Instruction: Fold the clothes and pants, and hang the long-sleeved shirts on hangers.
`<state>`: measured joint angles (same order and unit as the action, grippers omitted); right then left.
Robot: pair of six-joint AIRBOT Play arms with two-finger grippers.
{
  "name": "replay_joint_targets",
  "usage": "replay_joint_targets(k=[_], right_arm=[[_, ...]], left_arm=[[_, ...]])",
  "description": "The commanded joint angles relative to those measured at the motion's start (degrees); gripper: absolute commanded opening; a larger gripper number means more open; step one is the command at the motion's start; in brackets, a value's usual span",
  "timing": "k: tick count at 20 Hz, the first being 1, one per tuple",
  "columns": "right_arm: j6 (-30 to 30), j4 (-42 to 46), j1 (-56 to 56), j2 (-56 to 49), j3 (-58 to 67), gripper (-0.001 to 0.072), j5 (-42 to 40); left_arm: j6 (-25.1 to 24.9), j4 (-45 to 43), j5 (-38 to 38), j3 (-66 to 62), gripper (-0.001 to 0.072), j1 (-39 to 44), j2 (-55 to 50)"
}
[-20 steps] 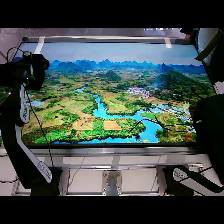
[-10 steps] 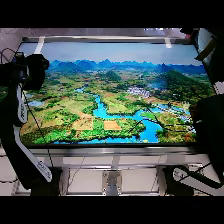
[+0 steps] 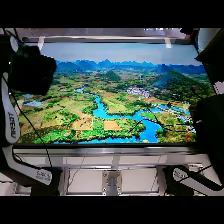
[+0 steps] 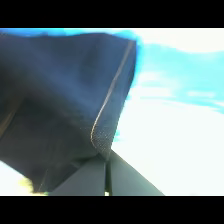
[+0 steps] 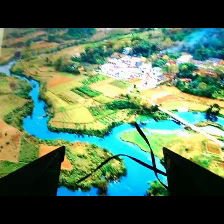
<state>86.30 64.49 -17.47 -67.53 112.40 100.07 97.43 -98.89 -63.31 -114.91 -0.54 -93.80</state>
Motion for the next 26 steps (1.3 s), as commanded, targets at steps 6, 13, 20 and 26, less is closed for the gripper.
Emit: replay_joint_targets(k=[6, 13, 20, 26], right_arm=[[-5.1, 6.0, 0.0, 1.2, 0.1, 0.0689, -0.8], [-8.1, 6.4, 0.0, 1.2, 0.1, 0.0689, -3.8], [-9.5, 9.6, 0.0, 1.2, -7.2, 0.0689, -6.1], [-10.4, 3.0, 0.0, 7.1, -38.2, 0.0689, -14.1]], left_arm=[[-2.3, 12.4, -6.4, 1.0, 0.0040, 36.4, 6.0], [-2.3, 11.2, 8.2, 1.0, 0.0211, 52.1, -6.8], [-0.4, -13.3, -15.3, 1.3, 0.0644, 37.0, 3.6], [-4.1, 6.1, 0.5, 42.3, 0.0643, 15.2, 19.5]])
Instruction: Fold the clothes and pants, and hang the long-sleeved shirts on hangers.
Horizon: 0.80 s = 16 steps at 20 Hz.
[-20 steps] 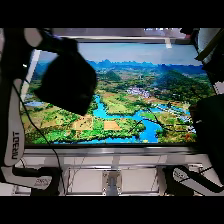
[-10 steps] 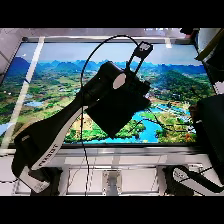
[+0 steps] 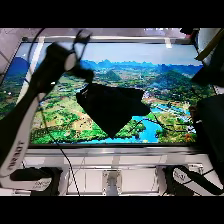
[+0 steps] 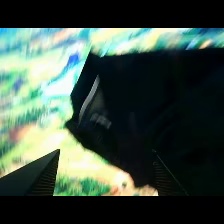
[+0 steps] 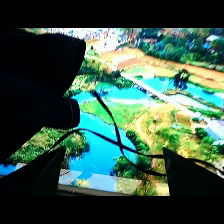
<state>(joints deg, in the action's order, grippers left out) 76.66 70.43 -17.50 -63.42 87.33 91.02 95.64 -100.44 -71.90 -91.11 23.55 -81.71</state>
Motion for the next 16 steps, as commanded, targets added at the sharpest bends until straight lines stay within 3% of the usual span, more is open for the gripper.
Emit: replay_joint_targets(k=[1, 3, 6, 9, 12, 16], right_arm=[[-1.1, -4.3, 0.0, 5.2, -18.4, 0.0689, -8.0], [-1.7, -7.3, 0.0, 8.5, -25.9, 0.0689, -12.9], [-1.8, -10.3, 0.0, 10.0, -30.0, 0.0689, -15.6], [-1.8, -10.6, 0.0, 10.0, -30.0, 0.0689, -15.6], [-1.8, -10.7, 0.0, 10.0, -30.0, 0.0690, -15.7], [-1.8, -10.7, 0.0, 10.0, -30.0, 0.0689, -15.6]], left_arm=[[-2.2, 9.3, 15.6, 25.4, 0.0643, -11.6, 10.1], [-5.0, 20.8, 26.3, 34.0, 0.0641, -18.0, 12.9], [-29.2, 48.3, 23.8, 34.7, 0.0640, -24.6, 9.0], [-43.6, 60.0, 20.2, 34.6, 0.0640, -25.3, 4.8], [-45.8, 60.7, 16.9, 34.5, 0.0640, -24.2, 0.9], [-53.6, 66.8, 14.7, 34.4, 0.0639, -22.5, -0.6]])
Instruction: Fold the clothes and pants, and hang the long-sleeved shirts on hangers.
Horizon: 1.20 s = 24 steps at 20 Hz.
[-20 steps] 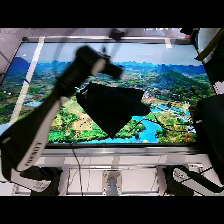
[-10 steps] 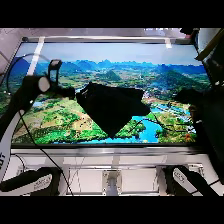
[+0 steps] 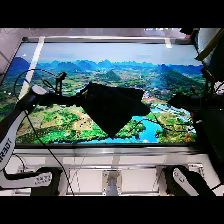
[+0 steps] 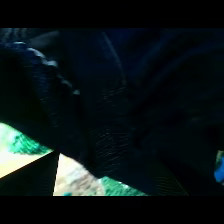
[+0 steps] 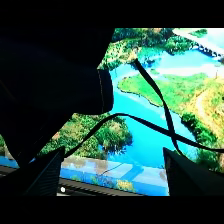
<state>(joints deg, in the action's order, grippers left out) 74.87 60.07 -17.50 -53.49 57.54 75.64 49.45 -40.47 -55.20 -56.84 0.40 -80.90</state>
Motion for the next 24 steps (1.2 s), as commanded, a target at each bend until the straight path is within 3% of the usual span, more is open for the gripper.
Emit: replay_joint_targets(k=[1, 5, 9, 14, 20, 24], right_arm=[[0.0, -0.3, 0.0, 0.1, -0.2, 0.0689, -0.2], [0.1, -0.3, 0.0, 0.1, -0.2, 0.0689, -0.2], [0.5, -0.3, 0.0, 0.1, -0.2, 0.0689, -0.2], [0.5, -0.3, 0.0, 0.1, -0.2, 0.0690, -0.2], [1.1, -0.4, 0.0, 0.1, -0.2, 0.0689, -0.2], [1.1, -0.3, 0.0, 0.1, -0.2, 0.0690, -0.2]], left_arm=[[-8.5, 8.0, -1.5, 0.0, 0.0638, 0.7, -1.5], [-7.7, 7.7, -1.0, -0.3, 0.0636, 0.7, -2.8], [-7.7, 4.6, 1.0, -0.9, 0.0507, 1.4, -4.3], [-3.0, -3.4, 6.9, -3.2, 0.0511, 3.3, -4.3], [-1.6, -4.0, 7.5, -5.3, 0.0523, 6.4, -7.0], [-0.1, -4.1, 7.5, -5.6, 0.0598, 7.1, -8.8]])
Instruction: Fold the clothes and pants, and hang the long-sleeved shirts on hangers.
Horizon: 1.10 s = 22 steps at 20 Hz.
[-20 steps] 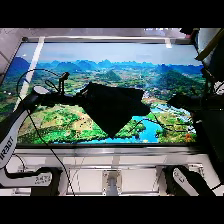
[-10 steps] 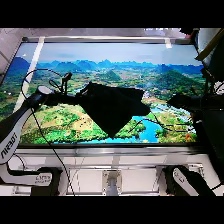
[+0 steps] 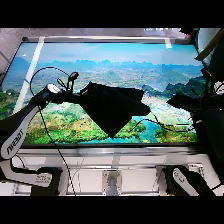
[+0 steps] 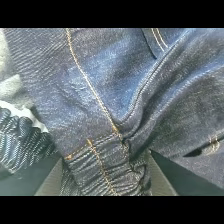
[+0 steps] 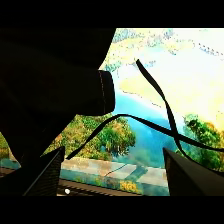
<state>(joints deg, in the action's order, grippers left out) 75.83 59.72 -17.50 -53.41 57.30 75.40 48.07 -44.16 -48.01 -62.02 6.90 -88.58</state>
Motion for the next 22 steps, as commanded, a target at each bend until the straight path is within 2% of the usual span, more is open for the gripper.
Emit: replay_joint_targets(k=[1, 3, 4, 5, 6, 7, 11, 13, 15, 22], right_arm=[[0.1, 0.0, 0.0, 0.0, 0.0, 0.0689, 0.0], [0.1, 0.0, 0.0, 0.0, 0.0, 0.0689, 0.0], [0.1, 0.0, 0.0, 0.0, 0.0, 0.0689, 0.0], [0.1, 0.0, 0.0, 0.0, 0.0, 0.0689, 0.0], [0.0, 0.2, 0.0, 0.0, 0.0, 0.0689, -0.1], [-0.2, 0.6, 0.0, 0.0, 0.0, 0.0689, 0.0], [-3.6, 0.5, 0.0, 0.0, -5.5, 0.0690, -3.0], [-3.7, -3.8, 0.0, -0.2, -12.5, 0.0690, -13.2], [-8.8, -13.5, 0.0, -2.9, -18.6, 0.0690, -23.3], [-29.4, -36.1, 3.9, -24.6, -20.7, 0.0690, -21.4]], left_arm=[[1.3, -0.4, 0.2, -0.6, 0.0597, 0.6, -1.1], [1.2, 1.6, -0.7, -1.2, 0.0591, 0.6, -1.1], [1.2, 4.1, -1.5, -1.5, 0.0564, 0.6, -1.1], [1.2, 6.7, -2.6, -2.0, 0.0387, 0.6, -1.1], [0.7, 8.4, -3.7, -2.5, 0.0159, 0.7, -1.1], [-0.2, 8.9, -5.0, -3.2, 0.0039, 0.6, -1.1], [-1.0, 8.7, -8.0, -6.0, 0.0041, 0.1, -0.3], [-0.9, 8.7, -7.9, -7.3, 0.0041, -0.3, 0.5], [-0.9, 8.7, -8.0, -8.4, 0.0041, -0.6, 0.8], [-0.9, 8.7, -8.0, -8.8, 0.0040, -0.6, 0.7]])
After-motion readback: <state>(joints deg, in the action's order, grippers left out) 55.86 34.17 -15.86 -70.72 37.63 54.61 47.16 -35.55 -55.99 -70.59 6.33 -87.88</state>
